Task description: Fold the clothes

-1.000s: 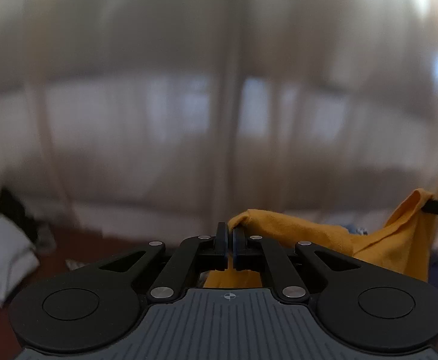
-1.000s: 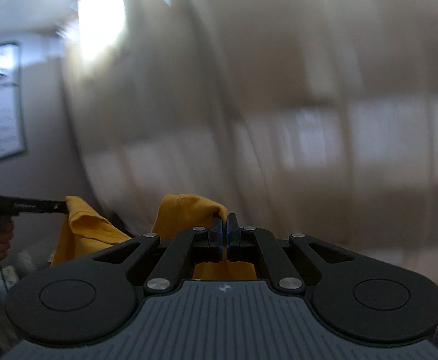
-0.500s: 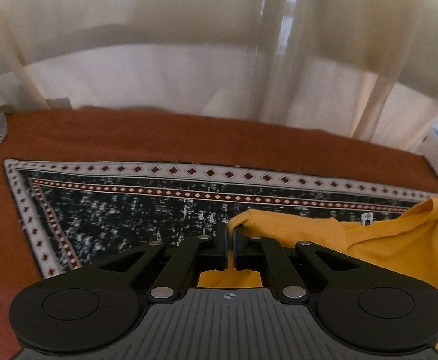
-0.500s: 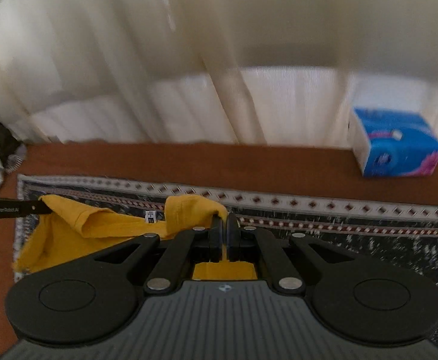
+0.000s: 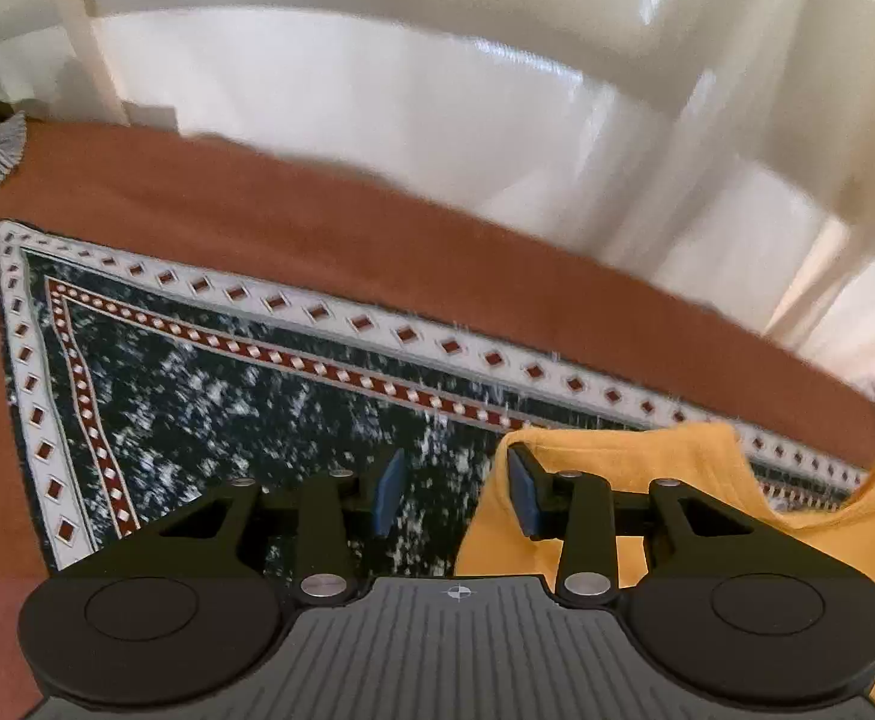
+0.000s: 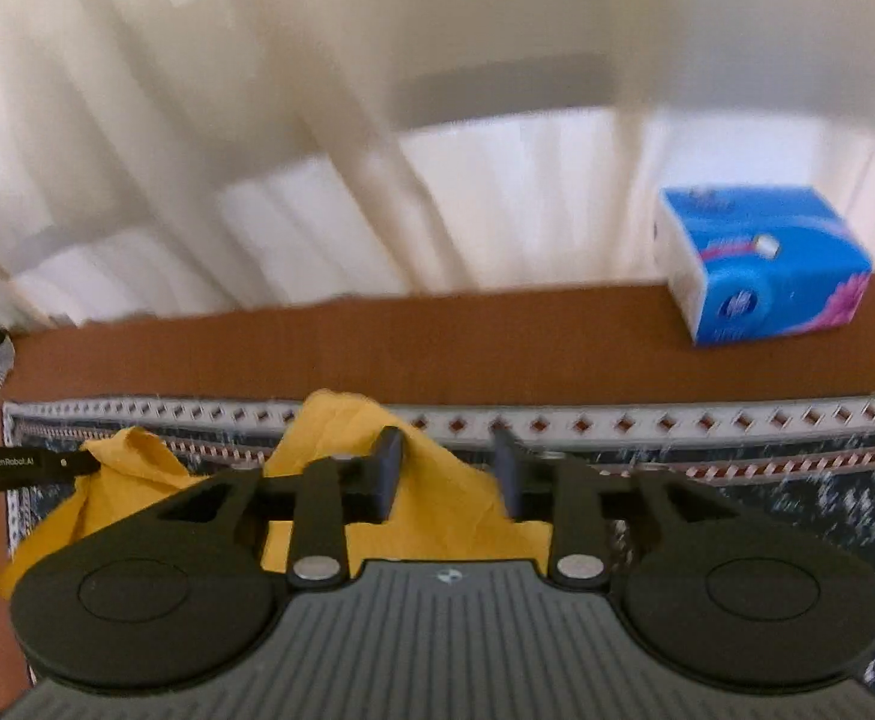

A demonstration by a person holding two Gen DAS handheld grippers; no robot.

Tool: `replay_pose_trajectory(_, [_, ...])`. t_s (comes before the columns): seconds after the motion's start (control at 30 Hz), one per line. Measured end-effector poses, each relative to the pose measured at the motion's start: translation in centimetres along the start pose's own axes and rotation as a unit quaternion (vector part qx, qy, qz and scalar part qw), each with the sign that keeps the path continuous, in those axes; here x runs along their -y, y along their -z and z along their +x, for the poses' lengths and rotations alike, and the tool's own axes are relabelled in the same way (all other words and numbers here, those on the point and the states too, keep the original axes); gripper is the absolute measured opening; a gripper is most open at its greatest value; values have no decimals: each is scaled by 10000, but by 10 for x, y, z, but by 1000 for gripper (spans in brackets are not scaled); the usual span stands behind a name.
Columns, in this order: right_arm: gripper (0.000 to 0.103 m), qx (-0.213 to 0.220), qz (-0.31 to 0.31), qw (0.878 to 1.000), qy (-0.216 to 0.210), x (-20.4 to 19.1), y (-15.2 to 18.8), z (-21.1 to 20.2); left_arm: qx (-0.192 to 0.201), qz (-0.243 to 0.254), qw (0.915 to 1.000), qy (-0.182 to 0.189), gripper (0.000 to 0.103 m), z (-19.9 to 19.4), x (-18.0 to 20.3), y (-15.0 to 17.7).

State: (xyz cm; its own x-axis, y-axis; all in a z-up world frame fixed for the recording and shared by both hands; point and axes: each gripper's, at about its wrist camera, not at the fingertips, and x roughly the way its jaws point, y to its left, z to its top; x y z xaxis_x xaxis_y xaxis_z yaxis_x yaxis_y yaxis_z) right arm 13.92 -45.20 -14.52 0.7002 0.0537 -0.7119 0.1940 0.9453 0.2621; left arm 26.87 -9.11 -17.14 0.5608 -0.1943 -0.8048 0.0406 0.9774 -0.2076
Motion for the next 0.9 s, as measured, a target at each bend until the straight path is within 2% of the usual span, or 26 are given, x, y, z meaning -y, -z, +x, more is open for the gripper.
replay_pose_trajectory(0.07, [42, 258, 53, 9997, -25, 6, -4, -9, 133, -83, 9999, 17, 54, -7, -1, -1])
replay_pose_trajectory(0.23, [42, 366, 161, 9992, -7, 20, -9, -24, 292, -224, 9992, 126, 53, -29, -3, -6])
replay_pose_trajectory(0.33, [44, 432, 126, 9990, -37, 29, -4, -42, 389, 258, 9985, 290, 54, -52, 9, -4])
replay_pose_trajectory(0.37, [51, 444, 70, 9990, -36, 31, -1, -49, 446, 437, 9976, 309, 55, -59, 13, -1])
replay_pose_trajectory(0.43, [56, 402, -51, 9992, 41, 37, 8, -61, 587, 760, 9950, 272, 59, -74, 20, 9])
replay_pose_trajectory(0.5, [56, 257, -184, 9993, 186, 44, 22, -65, 672, 973, 9928, 169, 60, -83, 18, 21])
replay_pose_trajectory(0.57, [56, 82, -260, 9992, 295, 53, 37, -64, 629, 1156, 9913, 8, 60, -86, 7, 35])
replay_pose_trajectory(0.67, [56, -163, -270, 9988, 387, 64, 59, -56, 343, 1282, 9909, -222, 60, -83, -20, 57])
replay_pose_trajectory(0.73, [56, -262, -140, 9987, 415, 71, 70, -51, 111, 1321, 9908, -257, 58, -82, -35, 68])
replay_pose_trajectory(0.9, [55, -382, 113, 9985, 382, 79, 83, -40, -68, 1441, 9894, -174, 57, -78, -44, 79])
